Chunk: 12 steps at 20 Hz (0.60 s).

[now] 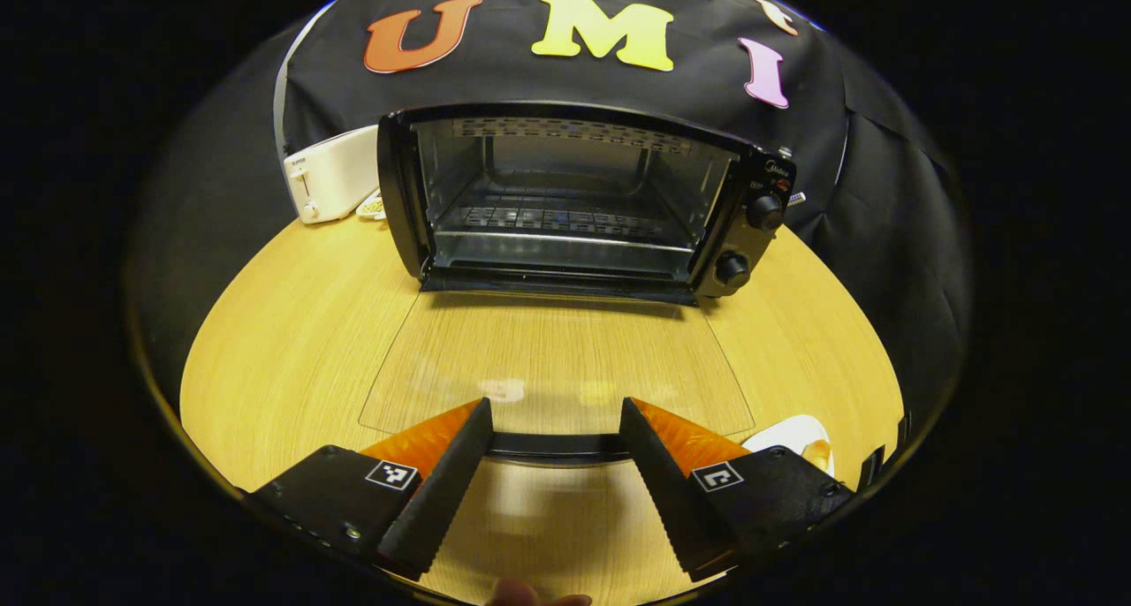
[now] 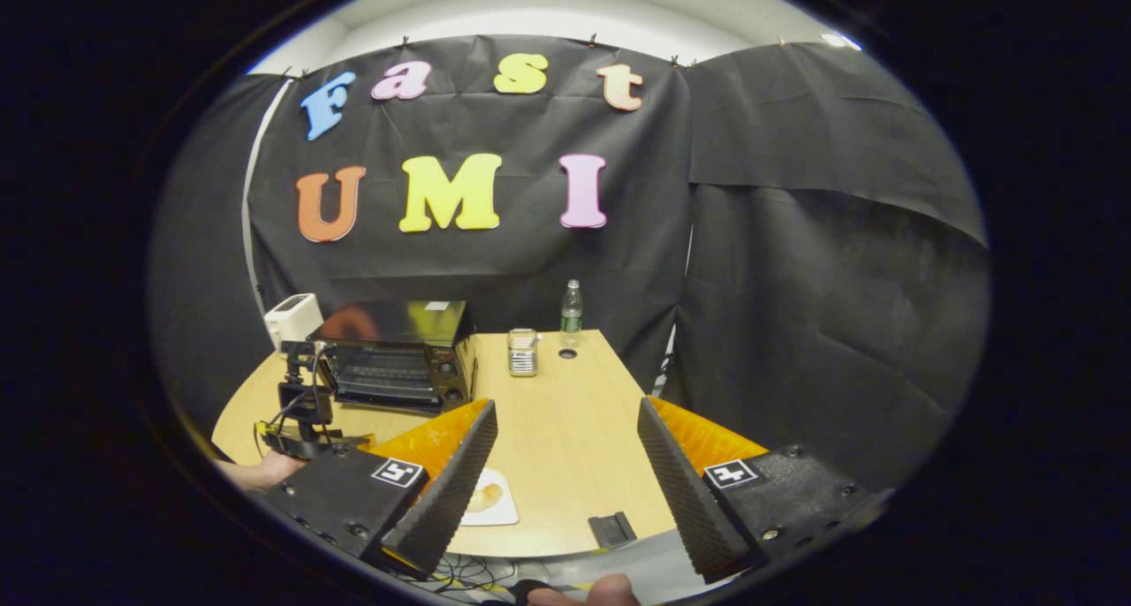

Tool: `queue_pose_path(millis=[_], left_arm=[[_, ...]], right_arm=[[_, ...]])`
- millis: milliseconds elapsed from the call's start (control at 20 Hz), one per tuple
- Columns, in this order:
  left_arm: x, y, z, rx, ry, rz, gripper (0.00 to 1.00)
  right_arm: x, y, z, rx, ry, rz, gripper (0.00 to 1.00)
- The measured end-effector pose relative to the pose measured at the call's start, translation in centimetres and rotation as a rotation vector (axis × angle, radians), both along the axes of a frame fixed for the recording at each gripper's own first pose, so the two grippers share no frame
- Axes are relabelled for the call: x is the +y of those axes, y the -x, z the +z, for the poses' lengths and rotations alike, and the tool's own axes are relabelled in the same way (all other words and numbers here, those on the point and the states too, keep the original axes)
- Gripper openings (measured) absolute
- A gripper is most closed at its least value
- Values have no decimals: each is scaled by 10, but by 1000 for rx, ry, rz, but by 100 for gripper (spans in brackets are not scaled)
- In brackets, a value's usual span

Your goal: Open the electric oven with the left hand, put the food in, and close the electric oven.

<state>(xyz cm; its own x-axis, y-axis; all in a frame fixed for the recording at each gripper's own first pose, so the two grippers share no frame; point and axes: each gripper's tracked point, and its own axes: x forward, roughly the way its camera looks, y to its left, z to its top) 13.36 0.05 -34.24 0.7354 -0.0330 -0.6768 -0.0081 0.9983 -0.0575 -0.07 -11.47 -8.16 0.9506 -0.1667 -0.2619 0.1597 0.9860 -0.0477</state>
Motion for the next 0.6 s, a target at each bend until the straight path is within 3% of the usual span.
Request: queue_pose_path(millis=[250, 600], left_arm=[[3, 8, 21, -49, -2, -18, 94], [12, 42, 114, -276, 35, -59, 94]], right_arm=[[11, 6, -4, 10, 11, 29, 100], [35, 3, -39, 94, -31, 87, 100]])
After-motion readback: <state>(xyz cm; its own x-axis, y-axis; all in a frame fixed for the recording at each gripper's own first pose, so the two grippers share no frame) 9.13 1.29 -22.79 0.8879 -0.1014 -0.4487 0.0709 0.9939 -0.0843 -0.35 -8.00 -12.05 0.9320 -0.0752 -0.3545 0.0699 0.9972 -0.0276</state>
